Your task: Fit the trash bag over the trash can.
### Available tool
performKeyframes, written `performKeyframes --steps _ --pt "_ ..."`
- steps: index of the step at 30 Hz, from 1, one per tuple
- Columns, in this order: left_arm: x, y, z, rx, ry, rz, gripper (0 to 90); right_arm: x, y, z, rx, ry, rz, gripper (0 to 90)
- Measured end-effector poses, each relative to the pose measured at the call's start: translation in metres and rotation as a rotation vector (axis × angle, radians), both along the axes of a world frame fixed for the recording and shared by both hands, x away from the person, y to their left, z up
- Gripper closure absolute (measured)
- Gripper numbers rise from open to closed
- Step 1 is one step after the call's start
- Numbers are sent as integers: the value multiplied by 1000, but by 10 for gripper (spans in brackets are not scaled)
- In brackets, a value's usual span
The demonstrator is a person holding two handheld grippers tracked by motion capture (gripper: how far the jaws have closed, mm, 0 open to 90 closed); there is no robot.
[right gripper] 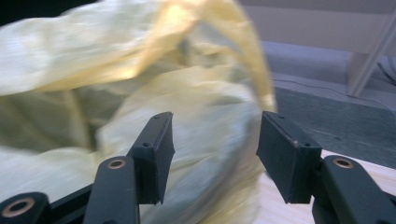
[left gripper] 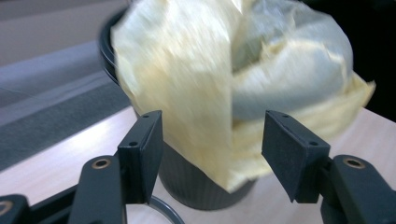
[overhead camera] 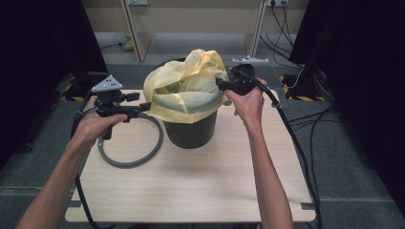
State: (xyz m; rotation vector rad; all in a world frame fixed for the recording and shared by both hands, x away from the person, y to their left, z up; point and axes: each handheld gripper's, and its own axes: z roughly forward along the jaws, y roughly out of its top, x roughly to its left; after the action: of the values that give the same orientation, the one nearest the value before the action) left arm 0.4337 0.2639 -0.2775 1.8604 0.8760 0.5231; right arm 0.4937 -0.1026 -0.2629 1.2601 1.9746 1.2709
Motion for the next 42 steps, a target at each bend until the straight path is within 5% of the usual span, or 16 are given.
performKeyframes --steps 7,10,16,20,29,32,42 --pt "17 -11 11 17 -53 35 370 -24 15 -2 -30 46 75 433" --pt "23 -16 8 -22 -20 14 434 -23 15 -2 -35 43 65 449" --pt "21 -18 0 -73 25 -13 701 -7 8 -8 -80 52 24 494" --pt "14 -18 -4 -85 42 -22 761 3 3 -13 -45 54 29 520" --pt "-5 -29 -10 -83 51 -83 745 22 -3 -11 -47 49 -4 468" --pt "-7 -30 -7 -85 46 -85 731 12 -1 -3 -20 28 6 437" --pt "-16 -39 1 -46 18 -108 686 -28 21 -1 -116 35 84 421"
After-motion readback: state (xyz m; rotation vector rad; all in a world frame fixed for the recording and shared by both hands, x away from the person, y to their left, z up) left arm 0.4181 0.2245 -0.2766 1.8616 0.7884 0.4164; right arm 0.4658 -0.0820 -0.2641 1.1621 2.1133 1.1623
